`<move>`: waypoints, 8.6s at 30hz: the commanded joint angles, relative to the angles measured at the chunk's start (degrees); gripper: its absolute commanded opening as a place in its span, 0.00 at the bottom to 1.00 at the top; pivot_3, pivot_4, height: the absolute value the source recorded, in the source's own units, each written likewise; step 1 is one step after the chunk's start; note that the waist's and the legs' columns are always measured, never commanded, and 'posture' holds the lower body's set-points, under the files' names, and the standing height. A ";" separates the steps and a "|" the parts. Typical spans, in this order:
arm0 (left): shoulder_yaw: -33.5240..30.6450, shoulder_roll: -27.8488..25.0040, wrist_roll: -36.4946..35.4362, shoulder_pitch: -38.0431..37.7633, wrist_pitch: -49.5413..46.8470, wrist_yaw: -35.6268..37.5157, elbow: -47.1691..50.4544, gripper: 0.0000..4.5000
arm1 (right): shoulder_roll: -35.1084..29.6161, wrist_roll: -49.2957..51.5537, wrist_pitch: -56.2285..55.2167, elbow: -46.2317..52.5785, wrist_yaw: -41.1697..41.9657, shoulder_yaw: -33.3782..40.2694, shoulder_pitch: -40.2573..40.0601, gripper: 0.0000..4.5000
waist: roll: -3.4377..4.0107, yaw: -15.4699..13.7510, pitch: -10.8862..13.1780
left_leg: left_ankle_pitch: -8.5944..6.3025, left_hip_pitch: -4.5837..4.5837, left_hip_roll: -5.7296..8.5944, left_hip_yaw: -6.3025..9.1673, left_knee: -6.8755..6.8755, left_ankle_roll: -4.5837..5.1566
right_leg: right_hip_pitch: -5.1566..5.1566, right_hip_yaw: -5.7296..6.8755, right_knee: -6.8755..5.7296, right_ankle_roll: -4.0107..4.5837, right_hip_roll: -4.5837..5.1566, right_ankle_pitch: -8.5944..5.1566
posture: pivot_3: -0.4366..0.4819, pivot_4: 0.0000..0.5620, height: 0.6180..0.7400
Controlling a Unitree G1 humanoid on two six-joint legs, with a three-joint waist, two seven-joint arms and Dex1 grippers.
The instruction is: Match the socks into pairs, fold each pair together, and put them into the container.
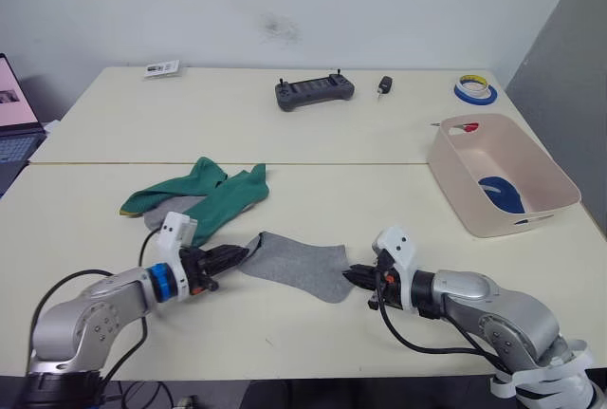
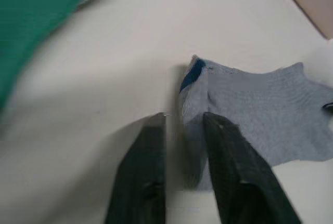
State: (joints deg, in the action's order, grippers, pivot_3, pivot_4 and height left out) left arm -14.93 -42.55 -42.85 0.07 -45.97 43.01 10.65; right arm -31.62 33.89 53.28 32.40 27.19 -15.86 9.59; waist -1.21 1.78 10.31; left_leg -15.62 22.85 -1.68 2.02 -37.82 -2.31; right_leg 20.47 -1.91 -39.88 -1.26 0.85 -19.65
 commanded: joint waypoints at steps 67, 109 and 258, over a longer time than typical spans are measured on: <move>3.36 -2.12 18.94 -3.23 26.89 11.61 1.86 1.00 | -13.90 -12.96 -11.37 -4.50 23.95 6.16 6.79 0.99 | 0.01 -0.12 0.01 | -0.01 -0.02 0.04 0.04 -0.01 0.02 | -0.18 0.18 0.14 0.00 0.12 0.01 | 0.48 0.27 1.00; -24.83 19.48 -1.51 10.63 0.23 -40.32 -4.34 1.00 | -4.12 -1.38 0.09 -4.25 20.07 6.49 34.94 0.99 | -0.10 -0.14 0.00 | 0.05 0.07 0.07 0.59 -0.10 -0.08 | -0.26 0.89 0.10 0.01 0.24 0.02 | 0.48 0.27 1.00; 3.38 20.05 23.39 35.64 9.61 -16.45 -28.45 0.00 | 2.44 -2.93 3.61 -0.54 -2.09 10.61 19.49 1.00 | -0.15 0.19 0.09 | 0.22 0.23 0.09 0.65 -0.05 -0.37 | -0.22 0.97 0.24 0.01 0.22 0.01 | 0.48 0.27 1.00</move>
State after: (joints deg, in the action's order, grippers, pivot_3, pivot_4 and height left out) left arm -9.46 -21.31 -16.99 37.15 -33.75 25.94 -23.89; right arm -31.00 32.05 56.96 32.76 28.33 -6.51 29.39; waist -1.36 1.98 10.40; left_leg -15.39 23.05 -1.62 2.66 -37.86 -2.68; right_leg 20.25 -0.98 -39.65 -1.25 1.06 -19.63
